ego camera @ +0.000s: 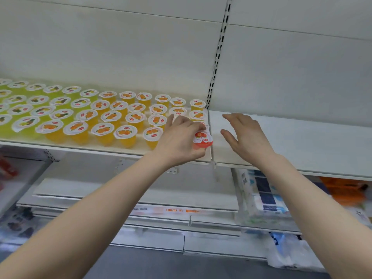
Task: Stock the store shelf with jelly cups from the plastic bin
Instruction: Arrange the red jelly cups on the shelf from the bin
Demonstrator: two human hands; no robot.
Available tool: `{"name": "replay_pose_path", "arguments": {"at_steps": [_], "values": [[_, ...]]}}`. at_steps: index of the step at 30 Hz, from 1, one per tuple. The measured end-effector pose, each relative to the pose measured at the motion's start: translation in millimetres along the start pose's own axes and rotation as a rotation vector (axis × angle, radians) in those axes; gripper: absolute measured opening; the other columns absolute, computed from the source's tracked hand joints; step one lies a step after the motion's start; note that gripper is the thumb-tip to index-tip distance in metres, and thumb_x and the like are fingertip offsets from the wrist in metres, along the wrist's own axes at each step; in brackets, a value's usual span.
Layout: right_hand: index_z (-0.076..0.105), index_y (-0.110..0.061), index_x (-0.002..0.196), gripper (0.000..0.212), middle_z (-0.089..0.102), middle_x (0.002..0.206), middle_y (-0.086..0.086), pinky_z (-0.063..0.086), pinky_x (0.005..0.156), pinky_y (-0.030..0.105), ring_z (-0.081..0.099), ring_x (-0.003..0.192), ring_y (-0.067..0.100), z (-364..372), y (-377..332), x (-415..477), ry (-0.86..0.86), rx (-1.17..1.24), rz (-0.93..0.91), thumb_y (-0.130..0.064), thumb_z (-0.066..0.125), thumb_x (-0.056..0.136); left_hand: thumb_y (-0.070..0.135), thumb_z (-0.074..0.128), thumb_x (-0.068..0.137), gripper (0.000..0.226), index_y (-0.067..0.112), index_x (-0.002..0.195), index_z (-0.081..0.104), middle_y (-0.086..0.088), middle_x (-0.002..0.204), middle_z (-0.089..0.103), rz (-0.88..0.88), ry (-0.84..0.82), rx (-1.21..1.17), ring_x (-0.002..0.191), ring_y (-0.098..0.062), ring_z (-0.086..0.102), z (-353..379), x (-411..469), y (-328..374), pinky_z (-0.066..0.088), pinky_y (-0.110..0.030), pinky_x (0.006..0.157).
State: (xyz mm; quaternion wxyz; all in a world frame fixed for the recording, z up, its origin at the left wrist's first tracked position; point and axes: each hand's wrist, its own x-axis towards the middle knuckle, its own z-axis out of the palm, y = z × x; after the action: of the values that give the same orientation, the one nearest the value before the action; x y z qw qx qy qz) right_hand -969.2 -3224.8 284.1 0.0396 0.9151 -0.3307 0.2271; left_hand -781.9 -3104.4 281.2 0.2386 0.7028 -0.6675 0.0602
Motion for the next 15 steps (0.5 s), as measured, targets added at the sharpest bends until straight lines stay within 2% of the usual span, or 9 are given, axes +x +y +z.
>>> {"name": "replay_pose_path", "arguments": {"at_steps": [3,8,12,15], "values": [[0.053,-0.008,0.134,0.044,0.059,0.128,0.014,0.041,0.094,0.044,0.055,0.112,0.036,0,5,0,0.003,0.001,-0.008,-0.032,0.055,0.097,0.052,0.062,0.074,0.048,0.029,0.116,0.060,0.012,0.112,0.066,0.003,0.047,0.001,0.123,-0.019,0.045,9,-2,1,0.017,-0.052,0.114],[0.053,-0.009,0.134,0.045,0.059,0.128,0.013,0.041,0.096,0.045,0.054,0.114,0.035,1,8,3,-0.005,0.019,-0.017,-0.033,0.051,0.097,0.056,0.060,0.078,0.036,0.029,0.100,0.062,0.011,0.105,0.069,0.001,0.045,0.062,0.131,-0.020,0.041,14,-3,-4,0.017,-0.058,0.113],[0.052,-0.011,0.136,0.044,0.057,0.131,0.012,0.039,0.098,0.044,0.052,0.117,0.033,-1,1,11,-0.002,0.032,-0.028,-0.034,0.050,0.098,0.062,0.058,0.078,0.038,0.030,0.098,0.064,0.009,0.108,0.069,0.055,0.070,0.147,0.130,-0.023,0.043,11,-6,-9,0.022,-0.059,0.111],[0.053,-0.011,0.134,0.049,0.058,0.129,0.011,0.041,0.096,0.043,0.054,0.113,0.033,-5,-12,20,0.025,0.053,-0.053,-0.042,0.041,0.097,0.067,0.052,0.080,0.043,0.030,0.095,0.068,0.009,0.109,0.066,0.083,0.118,0.138,0.125,-0.023,0.047,4,-8,-12,0.028,-0.057,0.109]]}}
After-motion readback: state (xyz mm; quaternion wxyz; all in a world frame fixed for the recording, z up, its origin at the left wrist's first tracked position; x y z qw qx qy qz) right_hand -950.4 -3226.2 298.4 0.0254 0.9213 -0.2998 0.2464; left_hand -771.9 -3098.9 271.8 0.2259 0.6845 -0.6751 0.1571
